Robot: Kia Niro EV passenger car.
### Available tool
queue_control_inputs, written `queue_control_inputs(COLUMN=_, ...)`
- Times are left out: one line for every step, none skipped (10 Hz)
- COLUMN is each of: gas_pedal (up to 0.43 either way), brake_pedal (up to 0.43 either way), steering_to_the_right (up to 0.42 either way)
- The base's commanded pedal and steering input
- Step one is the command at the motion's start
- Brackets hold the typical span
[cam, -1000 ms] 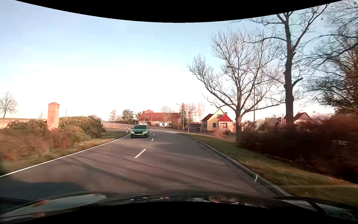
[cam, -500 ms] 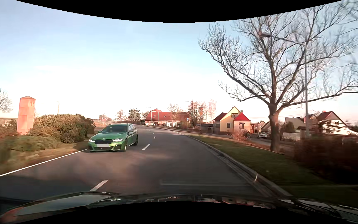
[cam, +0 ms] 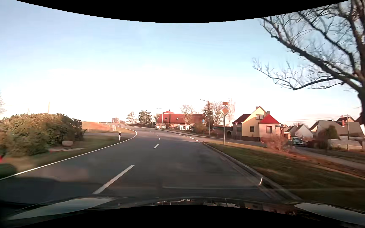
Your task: Follow the waypoints while adhering to traffic rules and regulations
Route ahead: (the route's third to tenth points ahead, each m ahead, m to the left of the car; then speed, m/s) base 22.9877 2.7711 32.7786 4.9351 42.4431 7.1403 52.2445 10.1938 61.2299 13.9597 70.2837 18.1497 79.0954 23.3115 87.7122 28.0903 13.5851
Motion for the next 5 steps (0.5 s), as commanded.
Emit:
queue_control_inputs(gas_pedal=0.138, brake_pedal=0.0, steering_to_the_right=-0.042)
queue_control_inputs(gas_pedal=0.138, brake_pedal=0.0, steering_to_the_right=-0.041)
queue_control_inputs(gas_pedal=0.138, brake_pedal=0.0, steering_to_the_right=-0.041)
queue_control_inputs(gas_pedal=0.138, brake_pedal=0.0, steering_to_the_right=-0.041)
queue_control_inputs(gas_pedal=0.138, brake_pedal=0.0, steering_to_the_right=-0.041)
